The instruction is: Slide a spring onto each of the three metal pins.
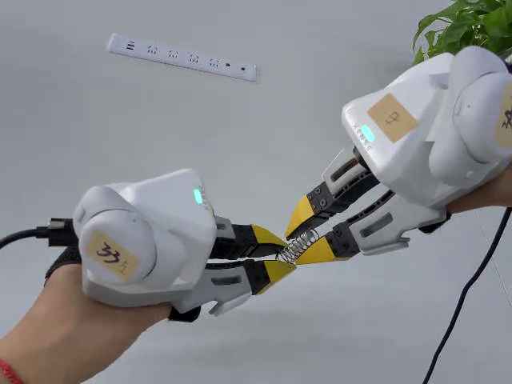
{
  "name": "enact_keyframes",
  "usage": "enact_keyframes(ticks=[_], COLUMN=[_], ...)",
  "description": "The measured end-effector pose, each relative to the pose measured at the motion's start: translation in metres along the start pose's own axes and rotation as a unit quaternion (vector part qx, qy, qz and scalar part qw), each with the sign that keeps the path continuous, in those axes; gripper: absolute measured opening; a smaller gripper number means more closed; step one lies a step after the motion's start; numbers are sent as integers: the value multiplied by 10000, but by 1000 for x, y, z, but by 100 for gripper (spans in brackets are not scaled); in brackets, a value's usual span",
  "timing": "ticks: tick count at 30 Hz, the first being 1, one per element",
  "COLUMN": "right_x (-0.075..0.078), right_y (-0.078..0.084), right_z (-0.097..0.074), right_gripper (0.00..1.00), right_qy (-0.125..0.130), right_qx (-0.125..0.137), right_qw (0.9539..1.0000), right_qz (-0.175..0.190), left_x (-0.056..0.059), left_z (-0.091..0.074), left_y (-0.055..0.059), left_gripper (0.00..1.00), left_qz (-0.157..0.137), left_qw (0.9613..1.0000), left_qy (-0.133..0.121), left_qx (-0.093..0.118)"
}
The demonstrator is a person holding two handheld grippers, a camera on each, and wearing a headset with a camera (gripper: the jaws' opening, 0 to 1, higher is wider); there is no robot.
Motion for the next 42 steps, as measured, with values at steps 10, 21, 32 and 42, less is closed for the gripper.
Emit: enact_keyframes(ticks=[10, 21, 32, 42], right_x=[0, -3, -4, -3], right_y=[1, 0, 1, 4], right_z=[2, 5, 7, 1], right_gripper=[7, 7, 7, 7], right_qy=[-22, -26, 12, 130], right_qx=[-63, -47, 35, 100], right_qw=[10000, 9999, 9998, 9993], right_qz=[-17, 99, 203, 349], left_x=[0, 2, 2, 1], left_z=[1, 1, 0, -6], left_y=[1, 4, 5, 9], left_gripper=[7, 7, 7, 12], left_qz=[-4, -65, -81, -132], left_qw=[10000, 10000, 10000, 9999], left_qy=[4, 51, 55, -9], left_qx=[-6, -12, -3, -12])
Point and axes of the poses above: the centre of the closed fingertips' face, and the gripper's own axes: z roughly forward along the fingers, x roughly to its right, y roughly out of its underside, the point moved 7 cm from there along -z, roughly backward along the fingers, and after that the axes turned 2 degrees about -y, right-handed, at the moved point
